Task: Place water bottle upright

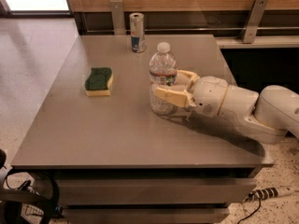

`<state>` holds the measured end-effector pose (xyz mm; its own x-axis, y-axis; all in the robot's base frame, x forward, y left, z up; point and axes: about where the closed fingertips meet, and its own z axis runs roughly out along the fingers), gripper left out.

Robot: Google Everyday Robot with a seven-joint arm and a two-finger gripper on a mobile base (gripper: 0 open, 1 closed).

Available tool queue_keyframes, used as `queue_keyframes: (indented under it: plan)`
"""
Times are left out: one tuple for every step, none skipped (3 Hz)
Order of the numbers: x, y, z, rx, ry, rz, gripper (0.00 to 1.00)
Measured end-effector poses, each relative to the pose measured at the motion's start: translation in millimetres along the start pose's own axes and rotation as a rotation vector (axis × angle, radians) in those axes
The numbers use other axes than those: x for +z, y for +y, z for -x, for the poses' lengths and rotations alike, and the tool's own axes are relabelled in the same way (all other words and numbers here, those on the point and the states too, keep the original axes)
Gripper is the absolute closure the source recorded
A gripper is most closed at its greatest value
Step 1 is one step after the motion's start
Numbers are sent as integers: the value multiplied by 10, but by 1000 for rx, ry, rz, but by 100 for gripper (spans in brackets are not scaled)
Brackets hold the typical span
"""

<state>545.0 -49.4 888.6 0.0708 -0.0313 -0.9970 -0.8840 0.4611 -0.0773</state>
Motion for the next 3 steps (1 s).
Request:
queue_keyframes:
  plan:
    - [1,0,9,0,0,0,83]
    - [2,1,11,0,0,0,53]
    - [2,1,11,0,0,0,30]
